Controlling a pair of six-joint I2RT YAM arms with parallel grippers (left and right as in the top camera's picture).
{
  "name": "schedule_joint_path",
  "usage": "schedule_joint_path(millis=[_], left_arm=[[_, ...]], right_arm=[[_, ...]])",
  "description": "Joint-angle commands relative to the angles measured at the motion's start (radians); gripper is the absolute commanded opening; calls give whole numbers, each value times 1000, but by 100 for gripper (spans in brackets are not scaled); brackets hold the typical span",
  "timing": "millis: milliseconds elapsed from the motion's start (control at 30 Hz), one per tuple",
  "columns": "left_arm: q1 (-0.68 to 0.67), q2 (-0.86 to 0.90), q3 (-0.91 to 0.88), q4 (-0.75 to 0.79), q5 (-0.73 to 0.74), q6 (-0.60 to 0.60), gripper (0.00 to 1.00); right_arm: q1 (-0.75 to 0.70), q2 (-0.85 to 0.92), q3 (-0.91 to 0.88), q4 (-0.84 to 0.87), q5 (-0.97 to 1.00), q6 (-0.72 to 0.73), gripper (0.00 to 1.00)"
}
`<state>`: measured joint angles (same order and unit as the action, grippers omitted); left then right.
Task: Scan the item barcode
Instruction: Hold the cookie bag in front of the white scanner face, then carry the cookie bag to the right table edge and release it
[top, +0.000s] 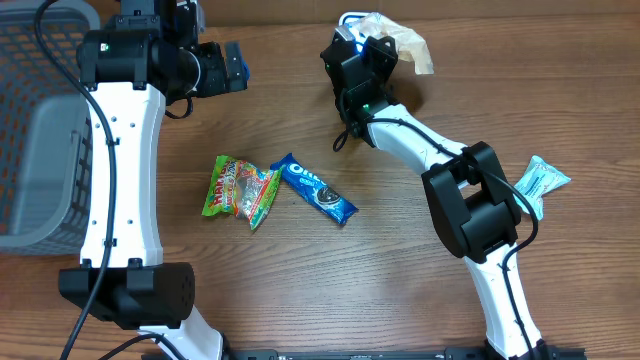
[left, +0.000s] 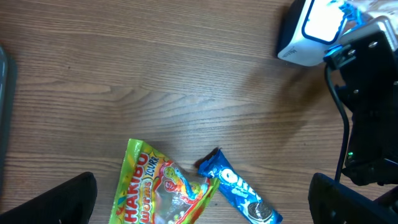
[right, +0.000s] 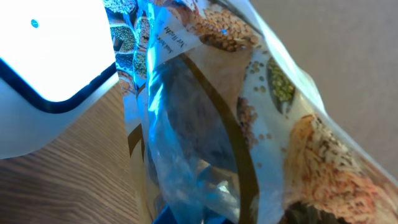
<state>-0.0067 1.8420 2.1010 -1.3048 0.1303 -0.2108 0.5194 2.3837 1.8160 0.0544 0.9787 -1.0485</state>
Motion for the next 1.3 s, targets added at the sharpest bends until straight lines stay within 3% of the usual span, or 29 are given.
schedule_joint_path(millis=[0, 167, 367, 533, 733, 933, 1133, 1267], left_arm=[[-9, 4, 9, 1, -7, -3, 100], [-10, 4, 9, 1, -7, -3, 100], [-10, 4, 9, 1, -7, -3, 100], [-10, 4, 9, 1, -7, -3, 100], [-10, 4, 9, 1, -7, -3, 100], [-10, 4, 9, 1, -7, -3, 100], [-10, 4, 9, 1, -7, -3, 100], [-8, 4, 9, 1, -7, -3, 100]], right_arm=[[-16, 2, 3, 56, 57, -1, 4], [-21, 2, 3, 124, 54, -65, 4], [-18, 2, 3, 391, 12, -109, 4], [-16, 2, 3, 359, 0, -122, 4], [34, 1, 3, 333, 174, -12, 4], [145, -6, 3, 333, 347, -26, 3], [200, -68, 3, 331, 367, -21, 3], [201, -108, 3, 187, 340, 37, 3]])
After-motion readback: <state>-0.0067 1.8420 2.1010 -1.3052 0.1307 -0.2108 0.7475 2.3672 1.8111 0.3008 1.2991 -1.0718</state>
